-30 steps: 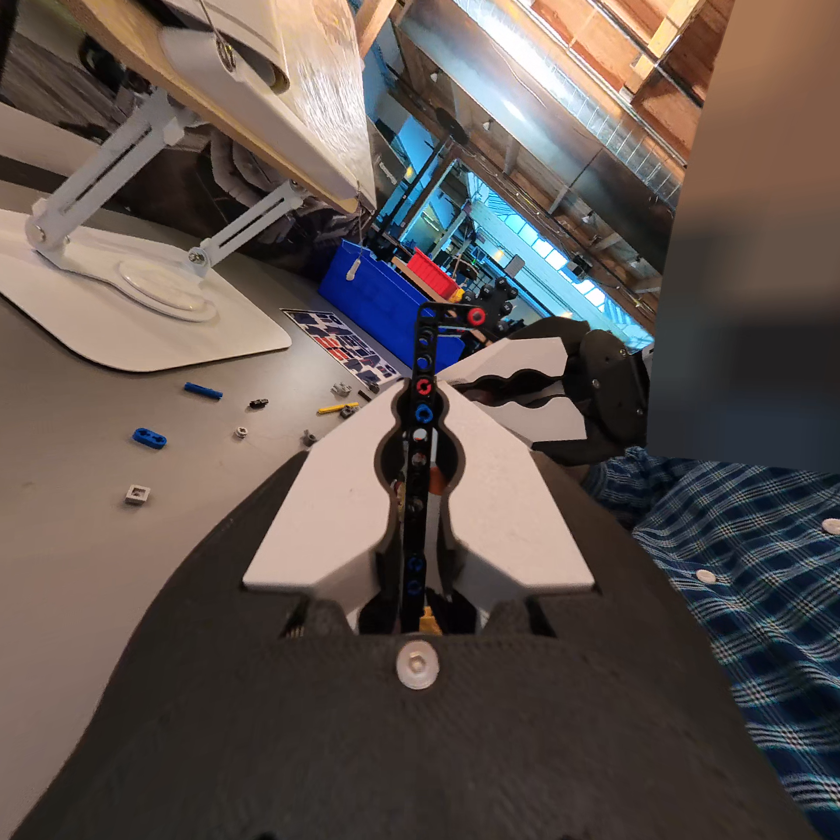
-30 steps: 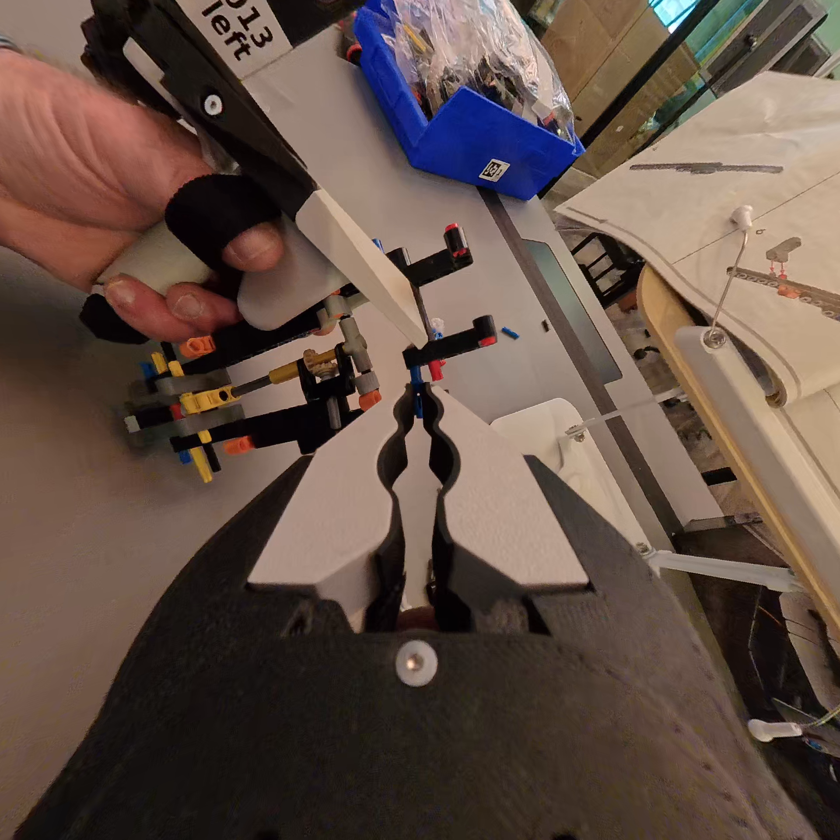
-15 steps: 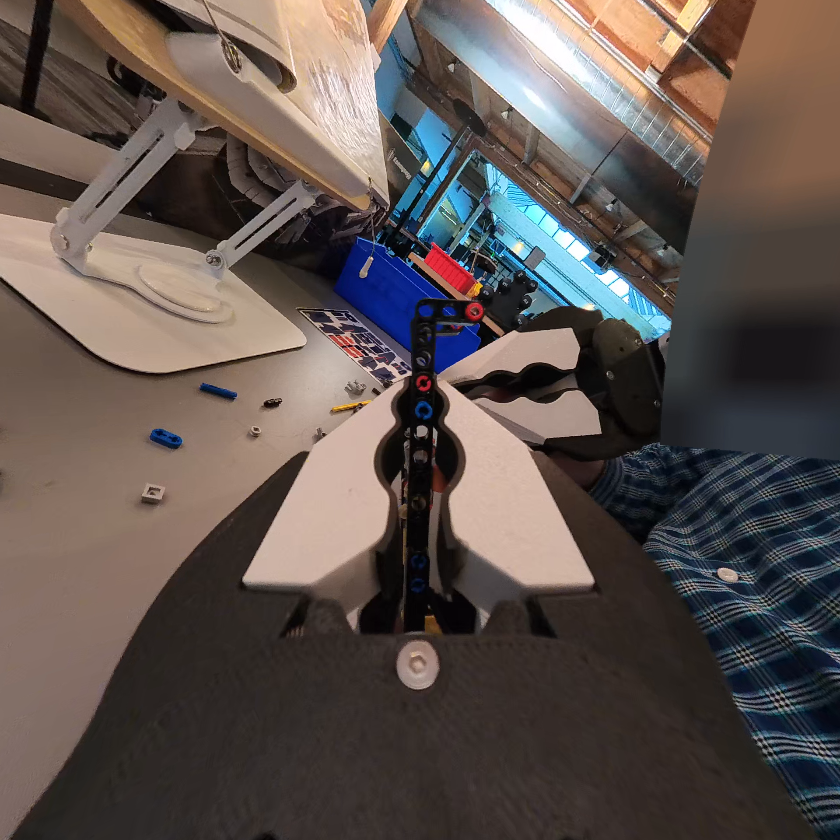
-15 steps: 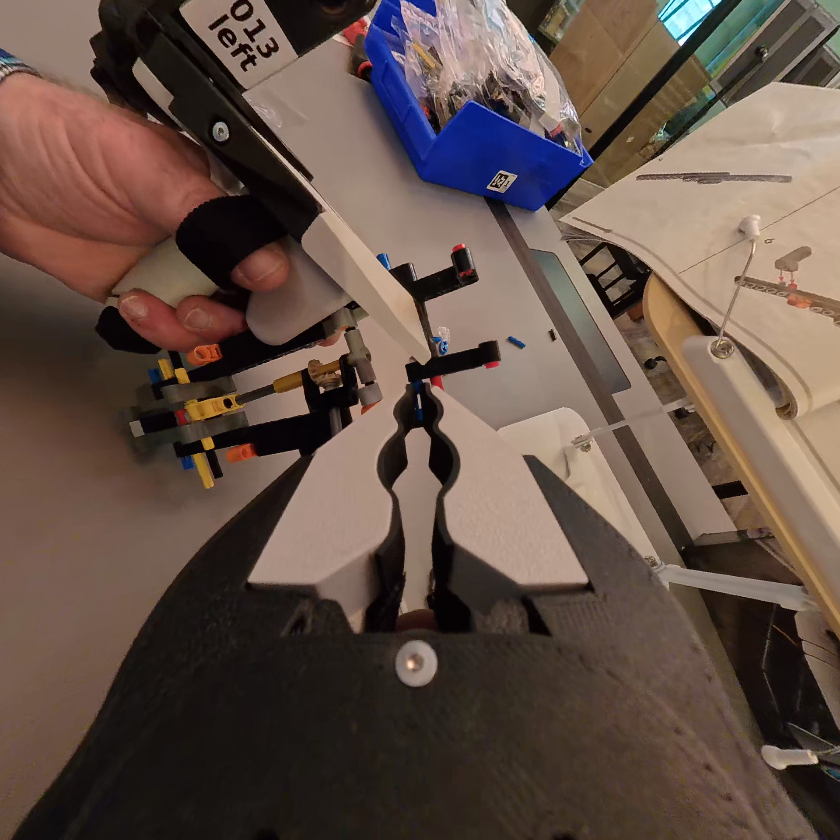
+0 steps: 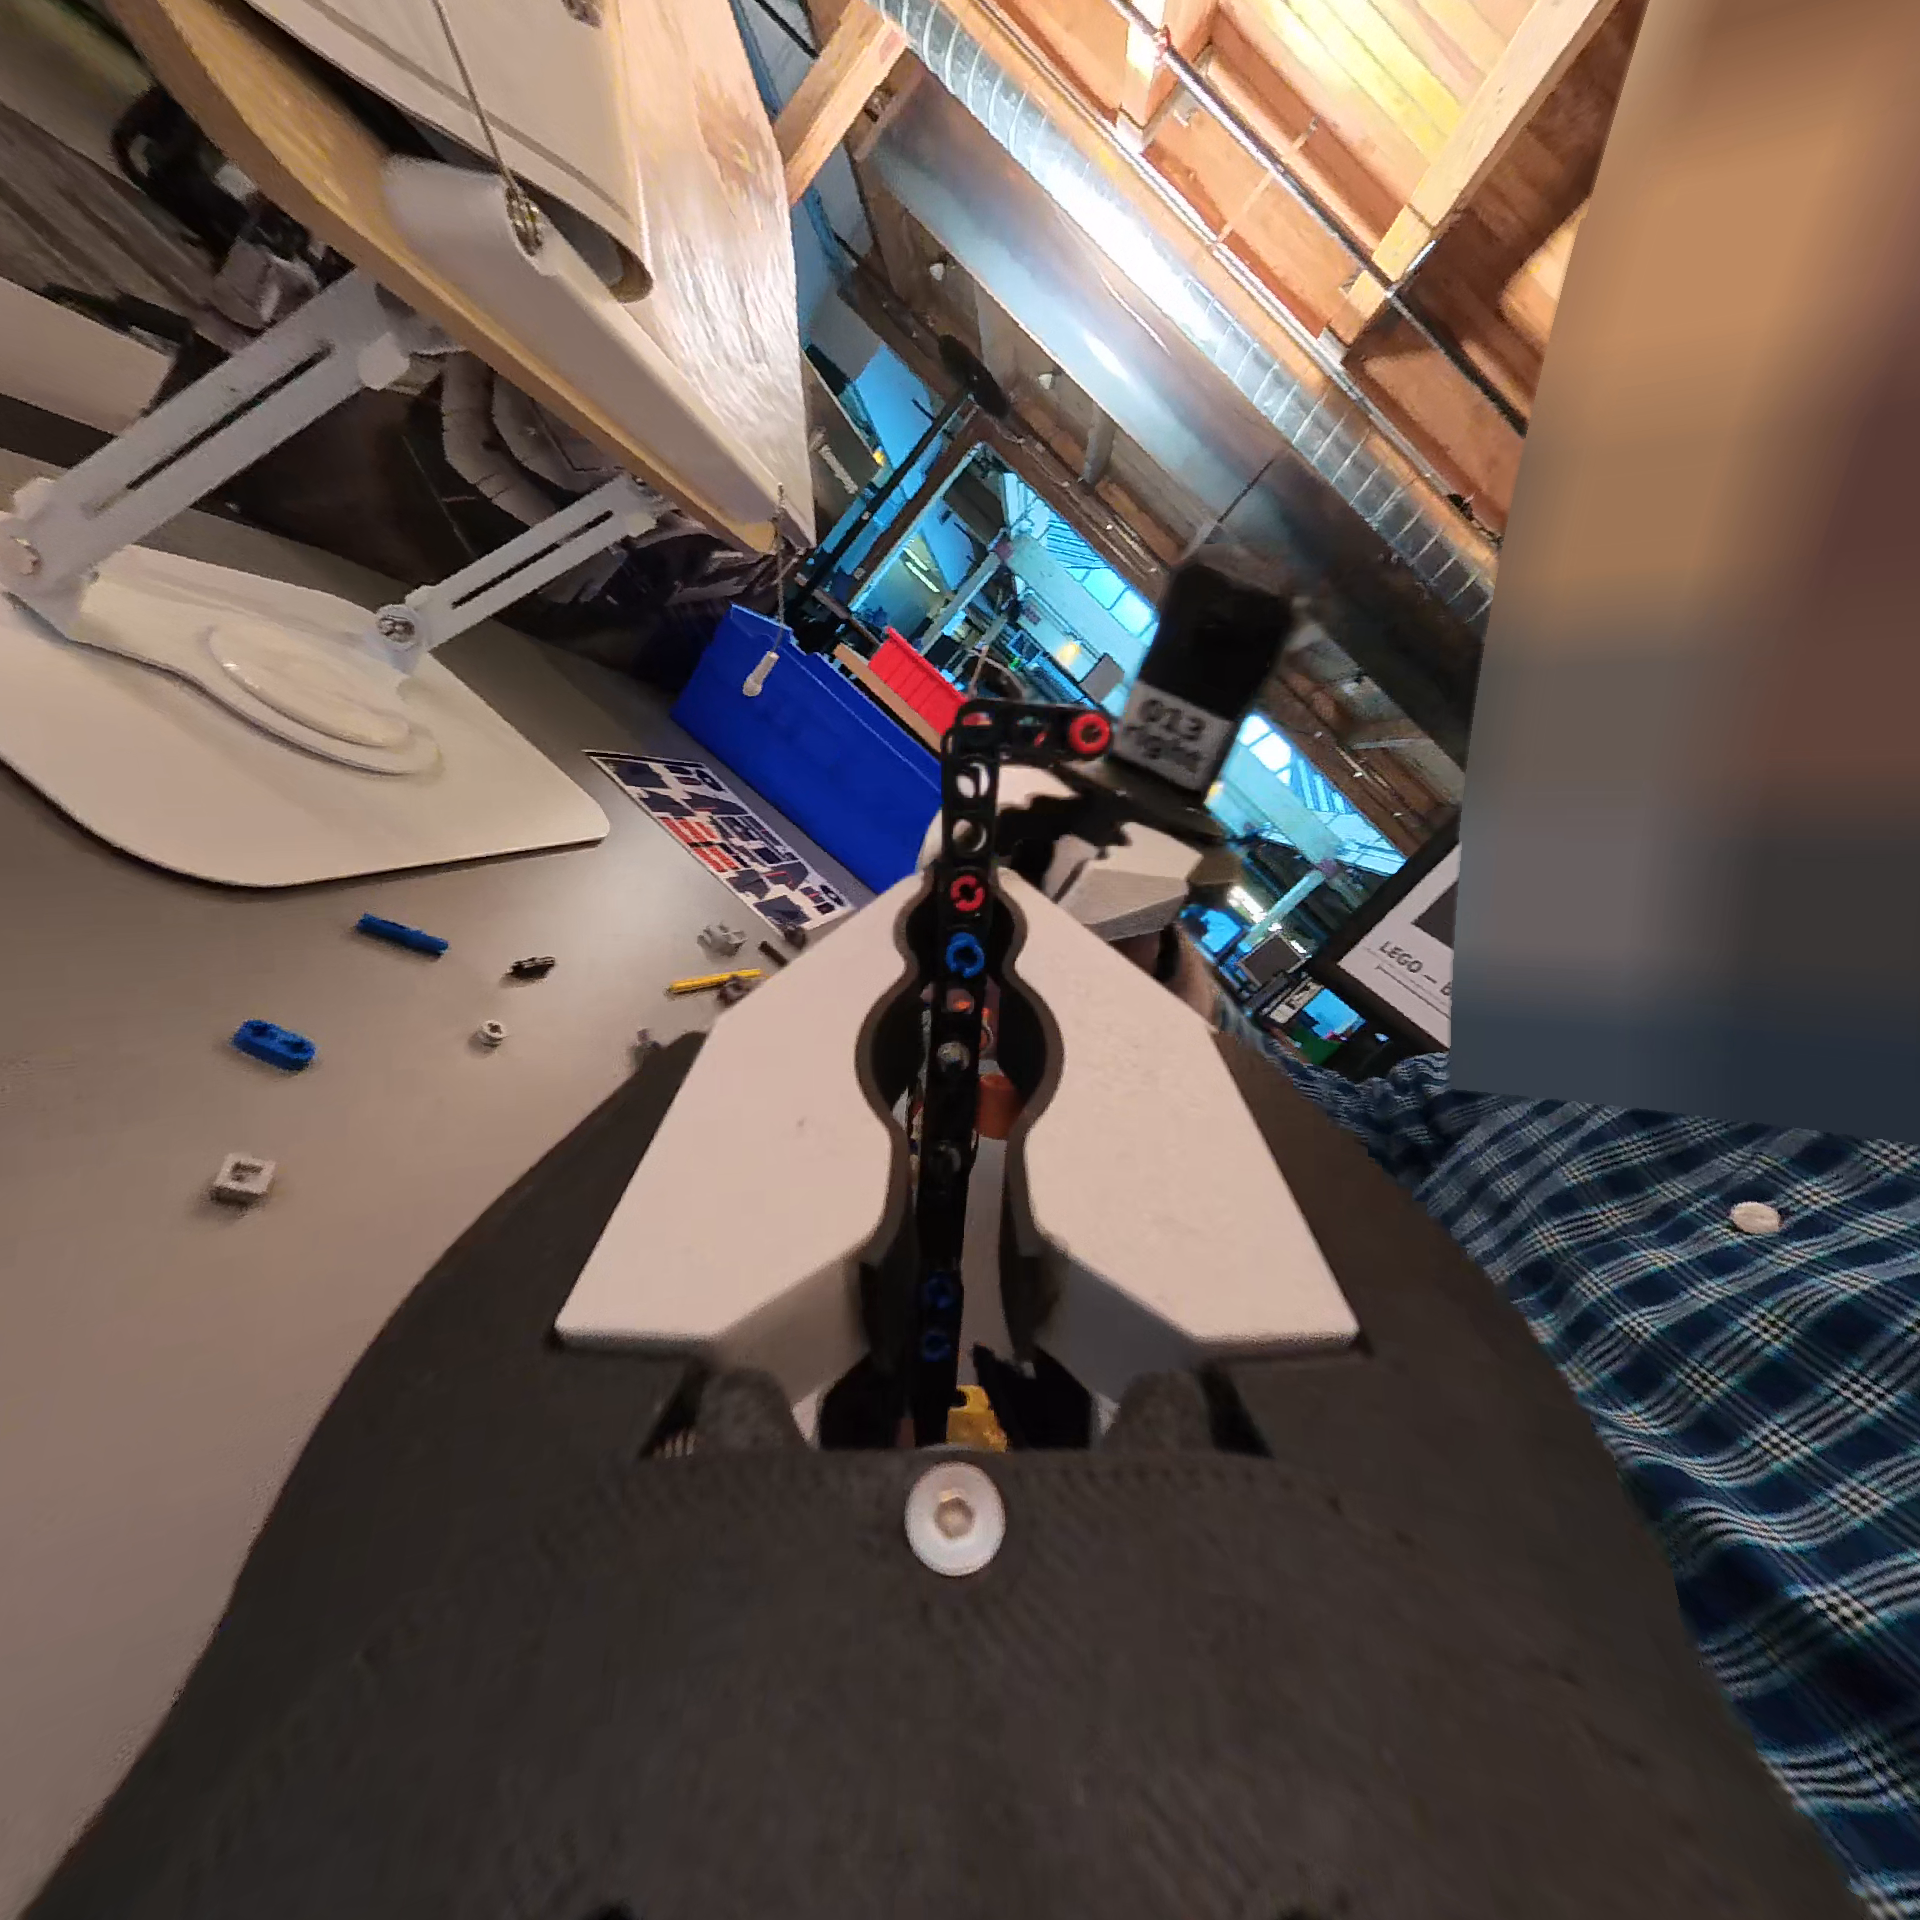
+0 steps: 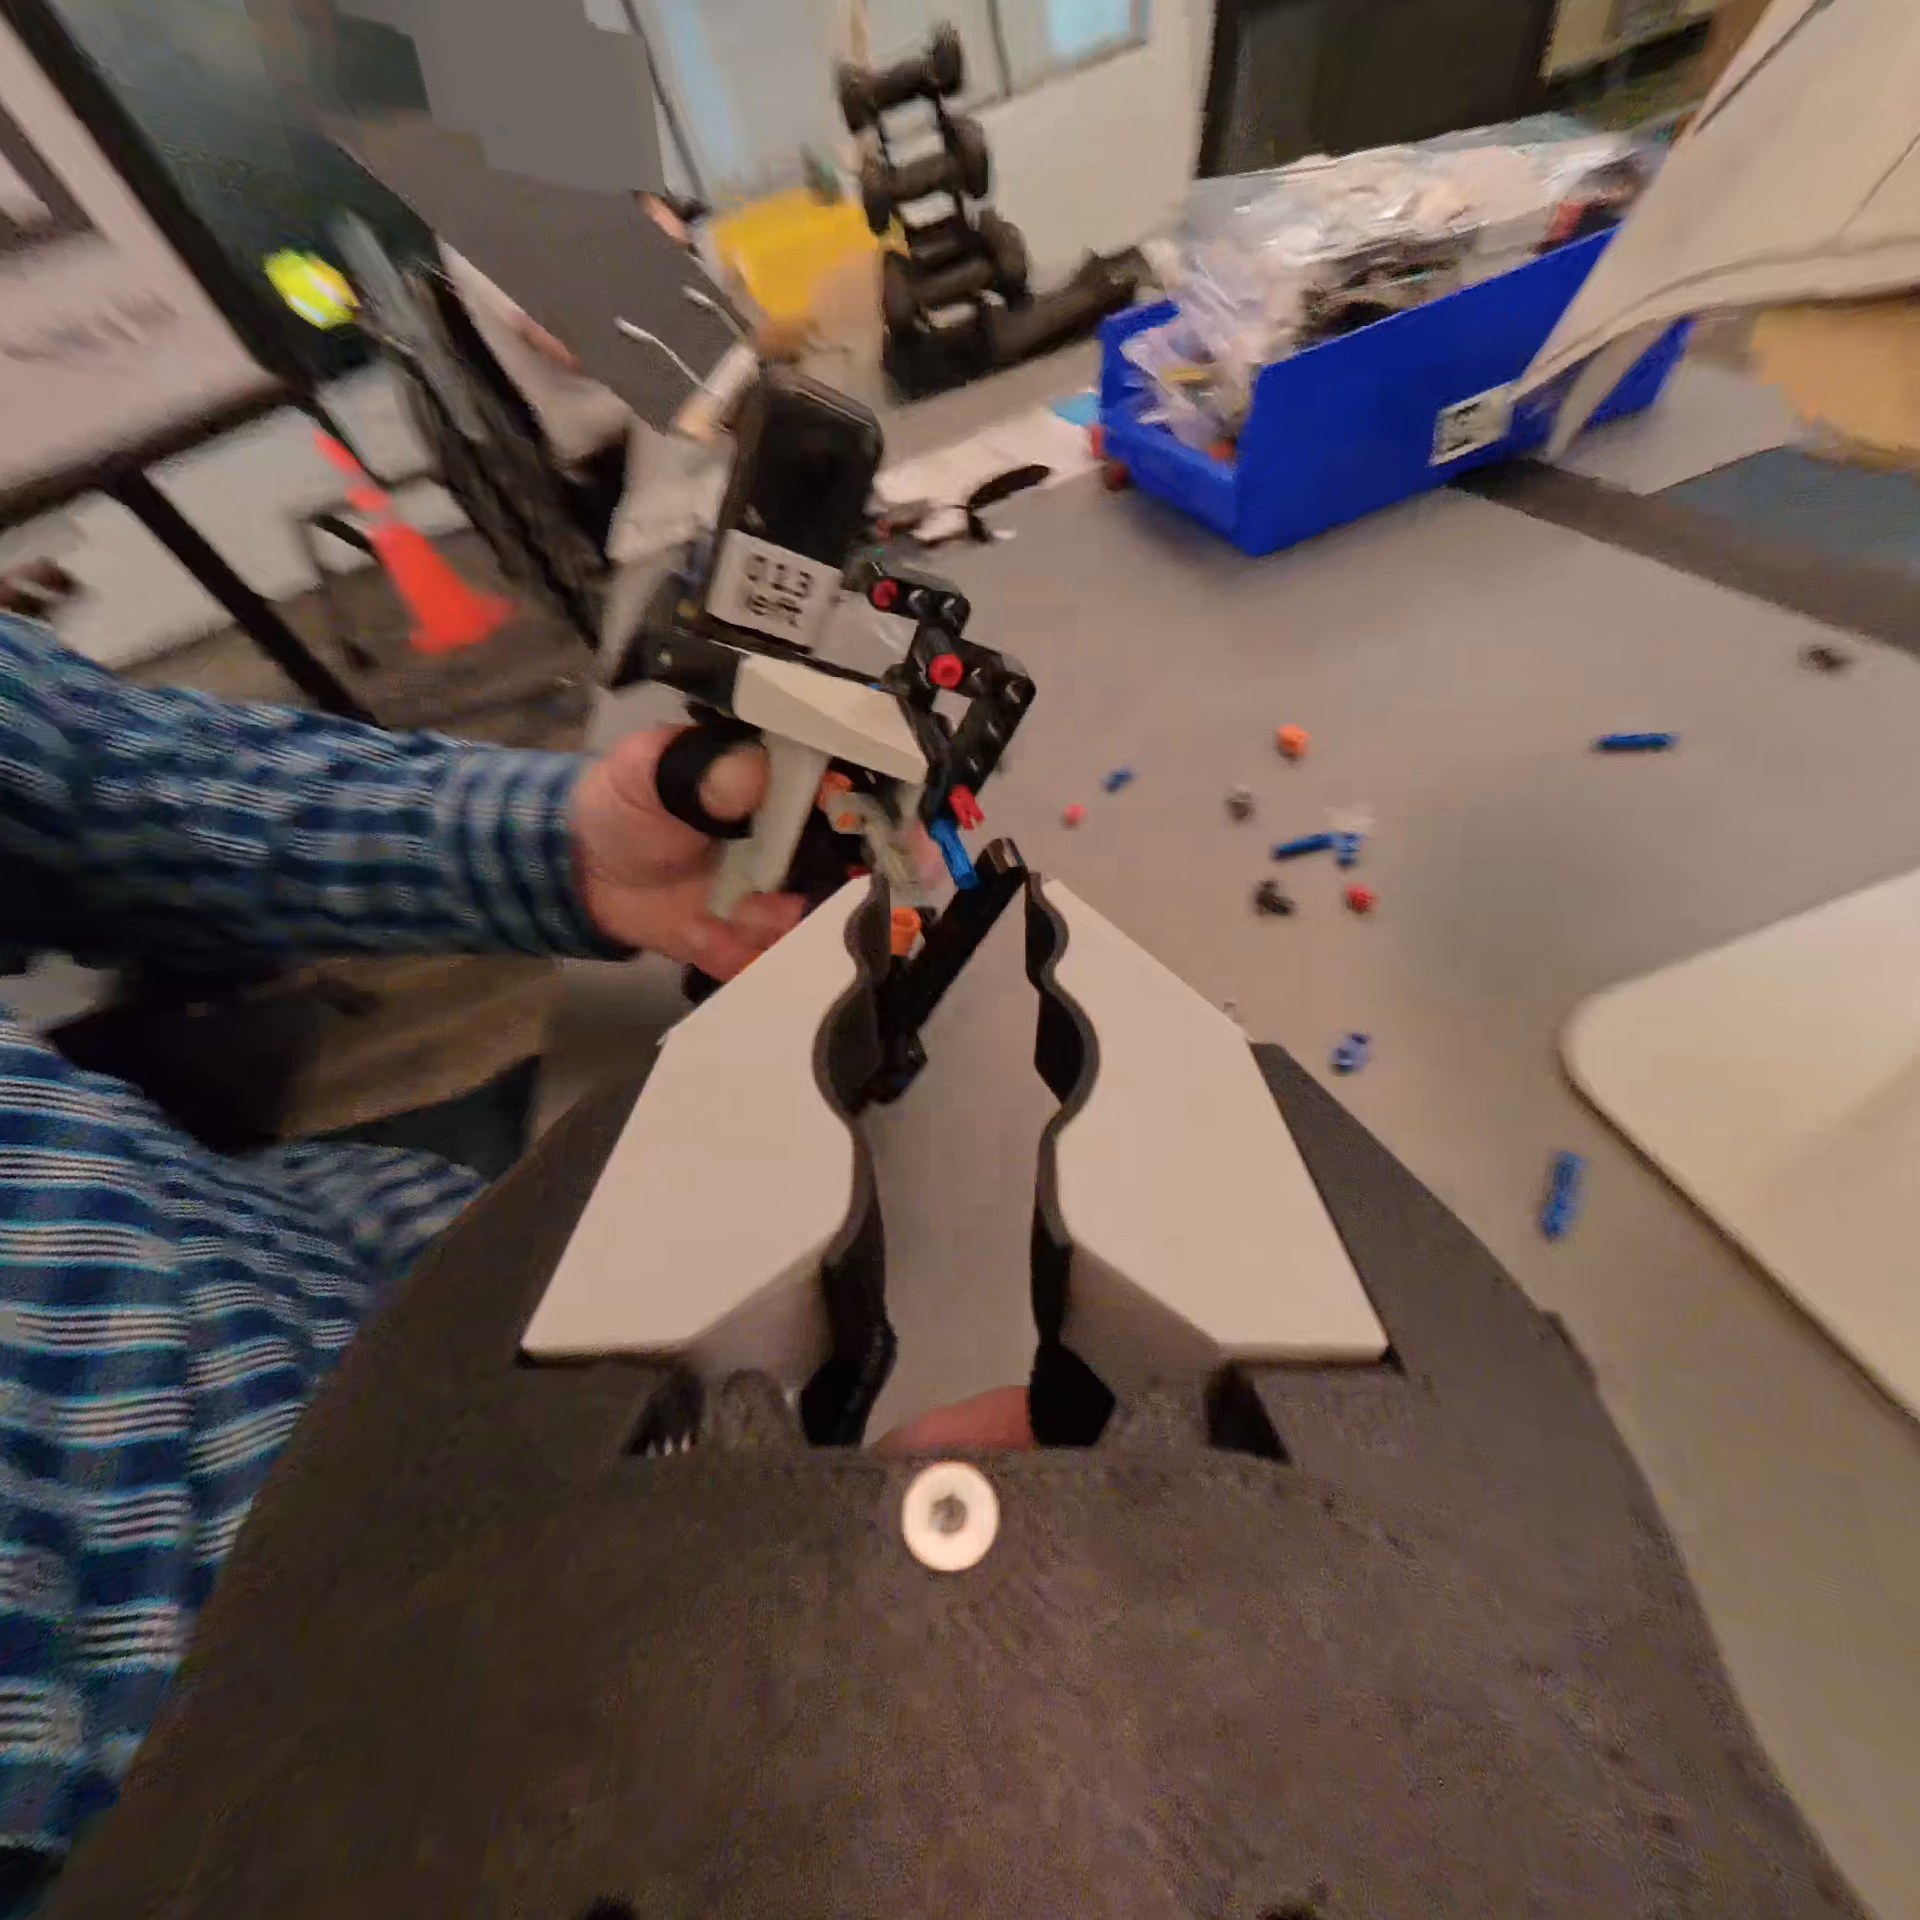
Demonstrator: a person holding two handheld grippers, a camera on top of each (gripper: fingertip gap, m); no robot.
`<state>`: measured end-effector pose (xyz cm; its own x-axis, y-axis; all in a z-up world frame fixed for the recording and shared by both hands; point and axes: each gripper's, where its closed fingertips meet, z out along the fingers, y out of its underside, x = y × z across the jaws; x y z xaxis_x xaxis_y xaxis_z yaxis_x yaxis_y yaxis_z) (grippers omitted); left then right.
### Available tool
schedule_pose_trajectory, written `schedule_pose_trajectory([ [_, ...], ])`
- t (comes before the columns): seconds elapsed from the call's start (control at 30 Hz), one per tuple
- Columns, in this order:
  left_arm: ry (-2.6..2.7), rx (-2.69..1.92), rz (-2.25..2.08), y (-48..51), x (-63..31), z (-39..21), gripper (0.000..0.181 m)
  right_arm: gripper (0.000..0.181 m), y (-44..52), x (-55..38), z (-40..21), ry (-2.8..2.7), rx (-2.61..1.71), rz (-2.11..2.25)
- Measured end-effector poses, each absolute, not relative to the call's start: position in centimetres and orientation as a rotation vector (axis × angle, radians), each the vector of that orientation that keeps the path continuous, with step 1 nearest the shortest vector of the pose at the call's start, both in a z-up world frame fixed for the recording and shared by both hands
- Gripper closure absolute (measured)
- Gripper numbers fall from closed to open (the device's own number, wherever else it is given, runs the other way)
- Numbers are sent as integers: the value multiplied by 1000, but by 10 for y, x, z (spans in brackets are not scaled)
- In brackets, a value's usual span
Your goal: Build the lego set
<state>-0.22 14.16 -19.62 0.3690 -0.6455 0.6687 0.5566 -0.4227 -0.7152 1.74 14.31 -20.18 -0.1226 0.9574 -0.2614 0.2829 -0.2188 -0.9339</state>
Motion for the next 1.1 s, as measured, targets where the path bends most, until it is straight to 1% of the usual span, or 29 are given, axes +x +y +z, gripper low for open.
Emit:
schedule_pose_trajectory([
  [0.17, 58, -1450, -1406, 140, -3, -193, 177, 173, 142, 14, -204, -1329, -1564, 1598],
  [0.23, 64, -1431, -1425, 139, -1, -191, 177, 167, 142, 14, -206, -1316, -1581, 1631],
  [0.27, 68, -1423, -1436, 139, 0, -190, 177, 160, 144, 13, -209, -1307, -1602, 1626],
  [0.33, 65, -1407, -1442, 139, 0, -188, 176, 159, 139, 13, -213, -1327, -1603, 1629],
  [0.5, 80, -1390, -1461, 137, 4, -187, 176, 175, 134, 12, -204, -1311, -1549, 1700],
  [0.53, 88, -1391, -1459, 136, 5, -187, 175, 176, 134, 13, -204, -1301, -1555, 1723],
  [0.6, 116, -1398, -1463, 135, 9, -187, 164, 176, 133, 13, -202, -1276, -1557, 1757],
  [0.67, 153, -1418, -1462, 132, 16, -189, 158, 177, 132, 13, -200, -1258, -1565, 1788],
  [0.73, 187, -1456, -1427, 133, 22, -194, 160, 177, 131, 13, -200, -1254, -1569, 1809],
  [0.8, 205, -1461, -1390, 134, 21, -195, 171, 177, 130, 13, -200, -1257, -1568, 1817],
  [0.87, 229, -1469, -1376, 133, 22, -194, 175, 177, 131, 14, -201, -1258, -1571, 1817],
  [1.1, 228, -1461, -1353, 132, 22, -192, 176, 178, 131, 14, -199, -1220, -1566, 1862],
])
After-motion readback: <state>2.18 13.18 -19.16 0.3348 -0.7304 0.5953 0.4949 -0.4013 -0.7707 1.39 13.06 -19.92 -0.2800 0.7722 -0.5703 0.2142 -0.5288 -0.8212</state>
